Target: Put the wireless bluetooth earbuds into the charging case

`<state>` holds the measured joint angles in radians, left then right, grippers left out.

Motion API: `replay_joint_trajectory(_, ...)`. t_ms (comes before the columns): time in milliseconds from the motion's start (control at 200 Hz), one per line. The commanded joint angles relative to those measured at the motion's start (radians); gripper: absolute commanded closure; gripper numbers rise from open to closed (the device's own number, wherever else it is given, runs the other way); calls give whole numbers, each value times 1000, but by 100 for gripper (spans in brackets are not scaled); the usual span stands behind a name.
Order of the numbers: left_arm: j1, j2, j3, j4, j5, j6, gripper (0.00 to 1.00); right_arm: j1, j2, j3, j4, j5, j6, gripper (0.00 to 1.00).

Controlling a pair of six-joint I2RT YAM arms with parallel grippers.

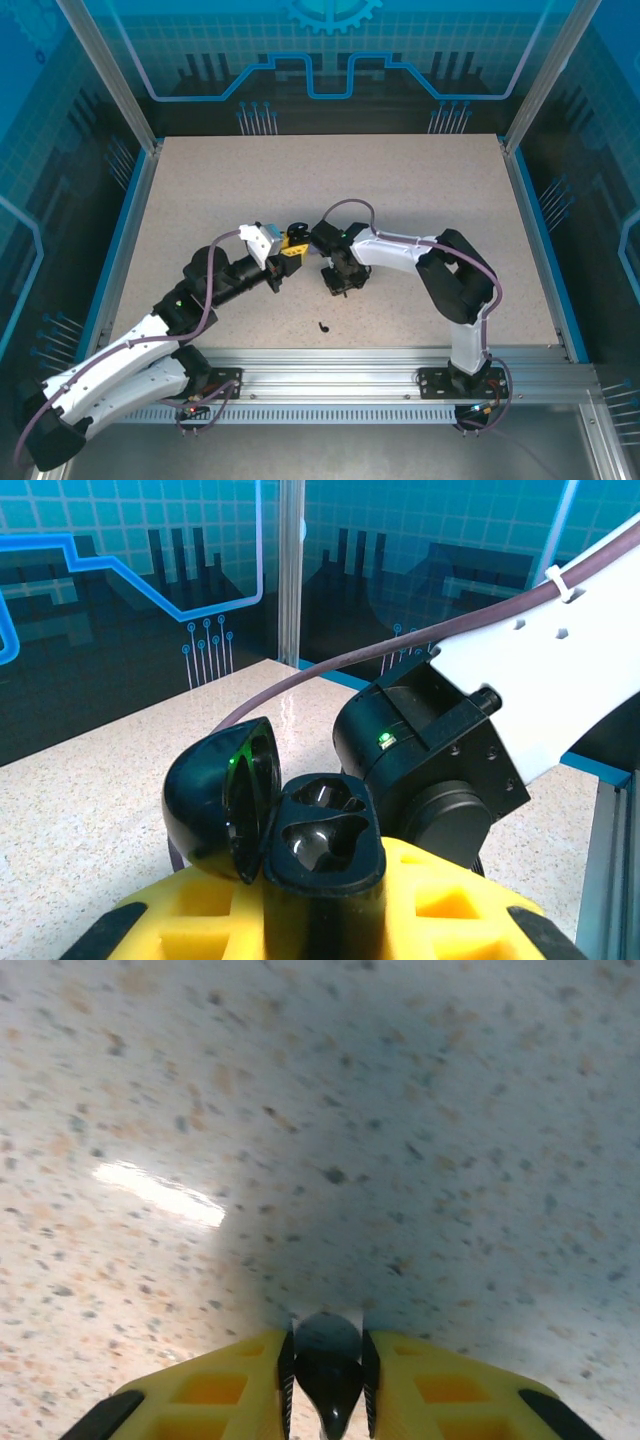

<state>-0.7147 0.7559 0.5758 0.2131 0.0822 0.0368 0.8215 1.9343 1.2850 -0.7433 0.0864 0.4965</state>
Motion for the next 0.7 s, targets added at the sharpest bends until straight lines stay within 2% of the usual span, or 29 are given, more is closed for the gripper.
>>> replay_joint_trajectory(0, -7, -15, -3, -1, -16, 26, 99, 20, 11, 22, 11, -25, 2, 74)
replay_joint_trajectory(695, -7, -25, 0, -12, -21, 28, 99, 48, 88, 68, -106, 13, -39, 73)
